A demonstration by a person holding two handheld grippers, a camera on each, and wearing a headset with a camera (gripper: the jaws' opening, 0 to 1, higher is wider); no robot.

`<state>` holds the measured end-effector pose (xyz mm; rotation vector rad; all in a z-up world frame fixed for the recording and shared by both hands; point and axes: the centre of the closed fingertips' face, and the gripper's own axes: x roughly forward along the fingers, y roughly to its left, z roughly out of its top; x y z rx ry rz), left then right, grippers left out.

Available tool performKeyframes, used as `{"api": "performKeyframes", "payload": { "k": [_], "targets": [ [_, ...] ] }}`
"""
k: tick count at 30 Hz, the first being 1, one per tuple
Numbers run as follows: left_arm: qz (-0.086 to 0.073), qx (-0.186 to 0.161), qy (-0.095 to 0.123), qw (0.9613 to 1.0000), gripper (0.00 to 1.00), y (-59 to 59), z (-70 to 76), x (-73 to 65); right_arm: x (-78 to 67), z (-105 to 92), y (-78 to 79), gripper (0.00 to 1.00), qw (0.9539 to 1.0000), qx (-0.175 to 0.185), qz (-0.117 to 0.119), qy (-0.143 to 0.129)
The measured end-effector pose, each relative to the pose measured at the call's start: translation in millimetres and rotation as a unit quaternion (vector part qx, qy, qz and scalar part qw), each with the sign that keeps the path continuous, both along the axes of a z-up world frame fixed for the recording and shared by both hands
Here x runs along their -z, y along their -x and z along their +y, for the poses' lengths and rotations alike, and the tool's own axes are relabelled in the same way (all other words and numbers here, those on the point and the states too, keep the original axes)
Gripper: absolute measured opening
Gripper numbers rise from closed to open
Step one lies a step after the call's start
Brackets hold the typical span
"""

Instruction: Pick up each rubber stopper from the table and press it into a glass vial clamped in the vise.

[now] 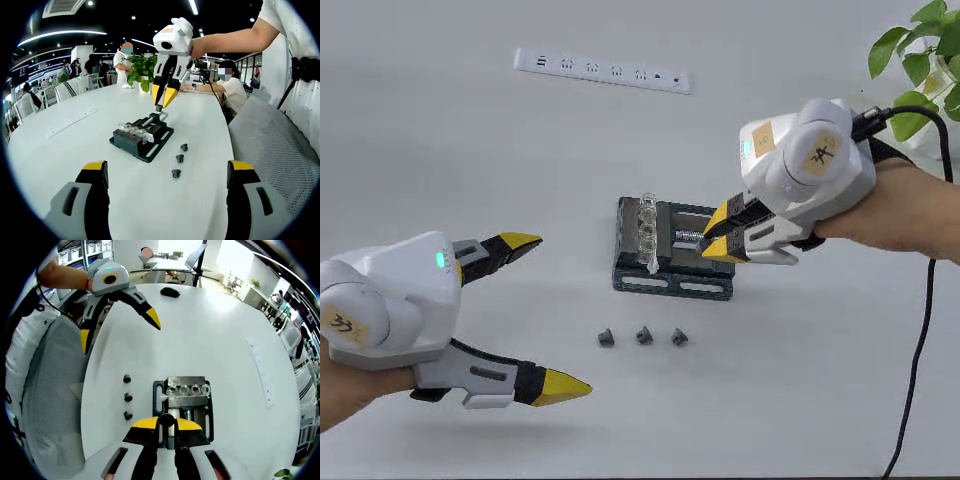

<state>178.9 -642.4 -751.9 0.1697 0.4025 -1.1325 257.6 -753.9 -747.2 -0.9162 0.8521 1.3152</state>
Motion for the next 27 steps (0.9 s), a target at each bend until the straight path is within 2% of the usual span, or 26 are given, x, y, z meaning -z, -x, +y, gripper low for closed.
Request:
{"api": "performKeyframes", "payload": {
  "k": [19,27],
  "targets": [
    [0.001,-0.004,0.007,1.0,0.99,-4.3,0.4,1.5,-3.6,38.3,-54.3,0.07,0.9998,0.002,-0.017,-0.007],
    [0.002,-0.01,0.01,0.9999,0.99,-7.0,2.8,2.3,6.1,46.5,-69.6,0.07,0.9999,0.001,-0.009,-0.01]
  ]
}}
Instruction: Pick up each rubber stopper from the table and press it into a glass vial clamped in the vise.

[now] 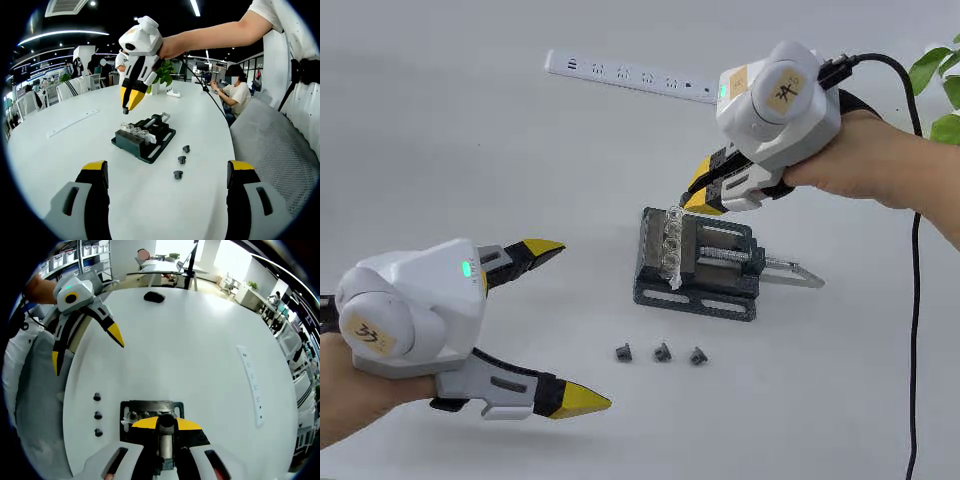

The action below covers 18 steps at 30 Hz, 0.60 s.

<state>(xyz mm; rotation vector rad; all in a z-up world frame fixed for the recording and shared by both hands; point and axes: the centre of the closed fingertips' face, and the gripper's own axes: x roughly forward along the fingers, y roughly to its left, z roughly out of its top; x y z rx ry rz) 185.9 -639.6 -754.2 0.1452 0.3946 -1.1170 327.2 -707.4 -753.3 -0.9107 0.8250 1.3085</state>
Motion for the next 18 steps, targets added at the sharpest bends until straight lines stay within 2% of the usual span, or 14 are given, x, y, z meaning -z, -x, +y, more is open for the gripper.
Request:
{"api": "performKeyframes", "payload": {
  "k": [3,6,14,18],
  "targets": [
    [0.0,-0.002,0.001,1.0,0.99,-1.3,0.7,0.5,3.8,-0.1,2.7,0.07,1.0,-0.003,0.004,0.007],
    [0.0,-0.004,0.003,1.0,0.99,-2.9,1.2,0.8,10.9,0.5,-3.0,0.07,0.9999,-0.004,0.007,0.011],
    [0.0,-0.008,0.006,1.0,0.99,-5.3,2.5,3.1,18.7,-2.0,-9.2,0.07,0.9998,-0.005,0.012,0.016],
    [0.0,-0.009,0.007,0.9999,0.98,-5.6,2.0,3.1,21.9,-0.9,-6.9,0.07,0.9997,-0.006,0.017,0.017]
  ]
}}
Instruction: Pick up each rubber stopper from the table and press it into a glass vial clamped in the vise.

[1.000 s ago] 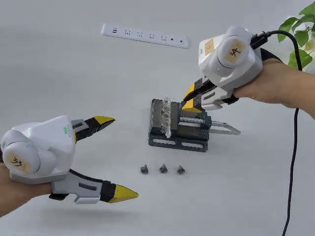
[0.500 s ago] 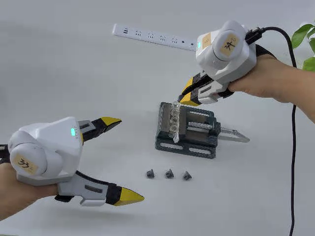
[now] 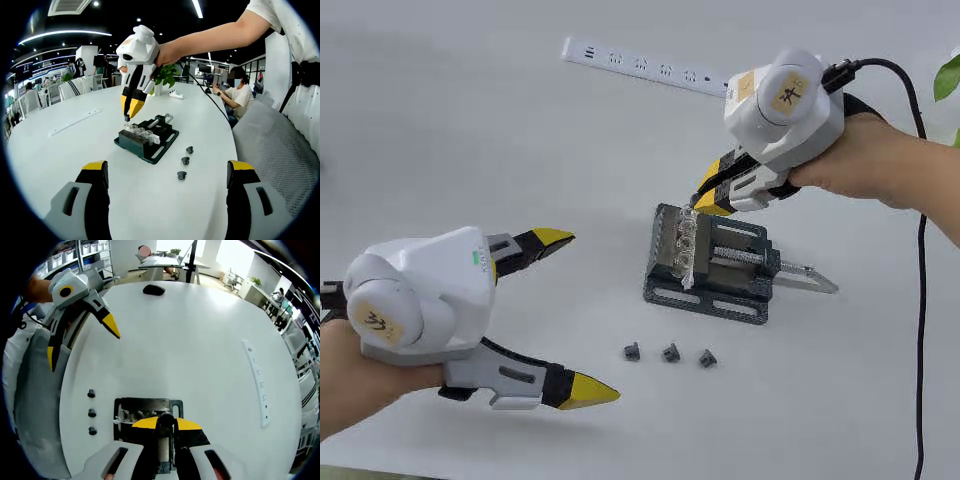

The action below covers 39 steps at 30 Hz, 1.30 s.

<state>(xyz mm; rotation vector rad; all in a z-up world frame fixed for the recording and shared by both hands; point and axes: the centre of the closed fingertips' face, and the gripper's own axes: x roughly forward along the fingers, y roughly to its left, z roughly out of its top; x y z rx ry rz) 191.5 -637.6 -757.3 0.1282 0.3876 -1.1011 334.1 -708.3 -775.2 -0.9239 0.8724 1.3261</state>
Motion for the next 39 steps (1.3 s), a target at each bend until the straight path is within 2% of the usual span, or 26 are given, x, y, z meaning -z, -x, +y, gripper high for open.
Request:
{"api": "performKeyframes", "payload": {
  "k": [8,21,39],
  "targets": [
    [0.001,-0.001,0.003,1.0,0.98,-0.8,-1.4,1.2,2.9,-0.5,4.2,0.07,1.0,-0.003,0.005,0.005],
    [0.003,-0.003,0.007,1.0,0.98,-0.7,-1.7,1.3,8.8,-0.3,2.3,0.07,0.9999,-0.004,0.009,0.011],
    [0.004,-0.006,0.011,0.9999,0.98,-2.2,-0.3,1.7,9.7,-0.2,1.9,0.07,0.9996,-0.009,0.014,0.025]
  ]
}}
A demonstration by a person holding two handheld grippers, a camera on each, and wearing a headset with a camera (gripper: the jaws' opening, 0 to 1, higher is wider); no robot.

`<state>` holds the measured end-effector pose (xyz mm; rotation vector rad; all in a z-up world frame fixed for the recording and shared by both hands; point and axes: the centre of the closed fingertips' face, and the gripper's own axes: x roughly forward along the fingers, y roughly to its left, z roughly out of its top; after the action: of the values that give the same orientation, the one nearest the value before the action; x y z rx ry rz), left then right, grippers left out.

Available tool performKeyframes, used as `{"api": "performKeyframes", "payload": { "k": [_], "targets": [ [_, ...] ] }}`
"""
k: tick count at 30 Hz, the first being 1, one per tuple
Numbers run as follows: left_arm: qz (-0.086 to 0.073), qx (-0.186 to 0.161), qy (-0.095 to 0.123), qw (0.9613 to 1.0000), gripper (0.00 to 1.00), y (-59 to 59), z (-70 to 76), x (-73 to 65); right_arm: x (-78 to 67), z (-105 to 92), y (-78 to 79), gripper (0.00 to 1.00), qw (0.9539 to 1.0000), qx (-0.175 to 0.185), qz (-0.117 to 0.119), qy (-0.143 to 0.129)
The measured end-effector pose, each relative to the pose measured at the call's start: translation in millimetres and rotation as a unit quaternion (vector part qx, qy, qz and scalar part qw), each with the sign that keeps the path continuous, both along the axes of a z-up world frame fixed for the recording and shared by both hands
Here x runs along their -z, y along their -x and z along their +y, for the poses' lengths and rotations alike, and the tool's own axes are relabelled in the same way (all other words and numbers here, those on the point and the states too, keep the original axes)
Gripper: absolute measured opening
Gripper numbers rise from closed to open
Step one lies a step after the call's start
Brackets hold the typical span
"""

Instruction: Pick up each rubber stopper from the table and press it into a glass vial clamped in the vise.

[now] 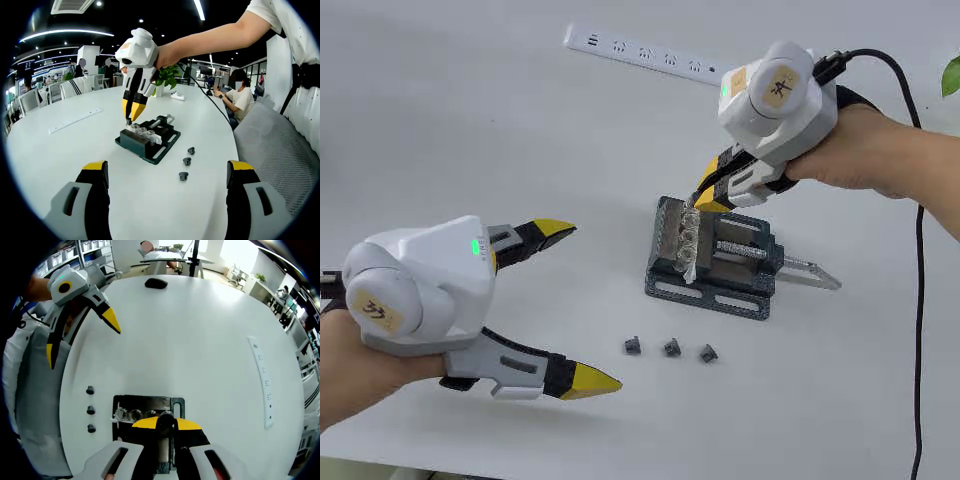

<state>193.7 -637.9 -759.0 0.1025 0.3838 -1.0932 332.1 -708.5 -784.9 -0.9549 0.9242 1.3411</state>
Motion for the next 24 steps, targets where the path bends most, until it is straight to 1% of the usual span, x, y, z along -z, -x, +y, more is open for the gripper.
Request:
{"api": "performKeyframes", "payload": {
  "k": [11,14,20,24],
  "targets": [
    [-0.001,0.0,0.002,1.0,0.98,-0.9,-0.2,0.0,-0.2,0.4,1.4,0.06,0.9999,-0.005,0.006,0.012],
    [0.0,0.001,0.003,1.0,0.98,-0.9,-0.3,0.1,-0.2,0.8,1.4,0.06,0.9998,-0.002,0.011,0.017],
    [0.0,0.001,0.002,1.0,0.98,-1.3,0.7,0.1,1.3,2.6,-1.3,0.06,0.9993,-0.001,0.02,0.031],
    [0.0,-0.001,0.003,1.0,0.98,-1.6,1.4,0.4,2.1,3.3,-0.5,0.06,0.9988,-0.01,0.018,0.045]
  ]
}}
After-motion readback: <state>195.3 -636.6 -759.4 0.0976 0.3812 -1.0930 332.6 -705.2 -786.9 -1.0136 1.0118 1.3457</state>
